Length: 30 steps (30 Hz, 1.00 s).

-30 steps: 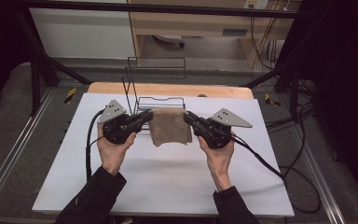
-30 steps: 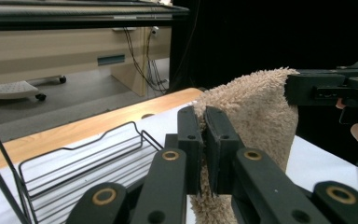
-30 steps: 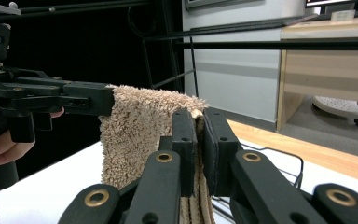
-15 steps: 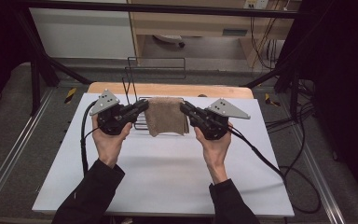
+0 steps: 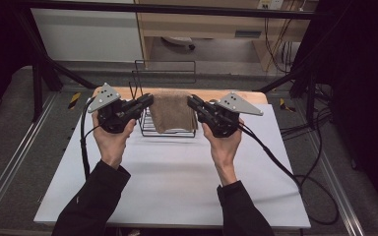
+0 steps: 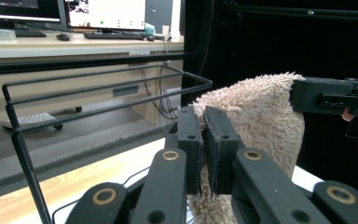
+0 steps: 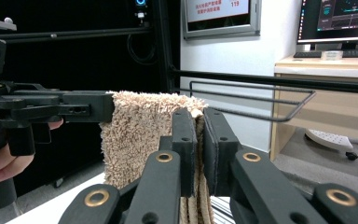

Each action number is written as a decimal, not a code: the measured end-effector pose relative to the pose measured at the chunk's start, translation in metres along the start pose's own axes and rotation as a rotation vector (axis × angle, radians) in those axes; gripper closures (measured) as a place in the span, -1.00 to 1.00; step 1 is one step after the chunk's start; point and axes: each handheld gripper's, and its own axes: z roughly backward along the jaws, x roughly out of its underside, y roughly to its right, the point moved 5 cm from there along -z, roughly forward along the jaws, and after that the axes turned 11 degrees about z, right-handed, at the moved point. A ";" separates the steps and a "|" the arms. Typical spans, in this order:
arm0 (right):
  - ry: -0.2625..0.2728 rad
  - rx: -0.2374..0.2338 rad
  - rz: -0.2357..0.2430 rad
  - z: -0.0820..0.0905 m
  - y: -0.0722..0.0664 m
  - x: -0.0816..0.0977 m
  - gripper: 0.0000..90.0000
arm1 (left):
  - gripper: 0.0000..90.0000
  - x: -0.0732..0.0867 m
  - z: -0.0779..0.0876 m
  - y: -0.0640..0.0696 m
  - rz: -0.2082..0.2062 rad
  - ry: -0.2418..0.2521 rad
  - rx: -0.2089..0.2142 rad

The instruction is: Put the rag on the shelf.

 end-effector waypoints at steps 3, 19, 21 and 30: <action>0.003 0.003 0.002 -0.003 0.001 -0.005 0.87 | 0.89 -0.005 0.001 -0.001 -0.003 0.008 -0.002; 0.034 0.012 0.014 -0.018 0.004 -0.029 0.87 | 0.90 -0.034 0.001 -0.007 -0.019 0.043 -0.021; 0.040 0.013 0.014 -0.020 0.005 -0.031 0.87 | 0.90 -0.037 0.001 -0.008 -0.015 0.046 -0.021; 0.053 0.022 0.011 -0.028 0.007 -0.041 0.87 | 0.90 -0.051 0.000 -0.013 -0.022 0.057 -0.028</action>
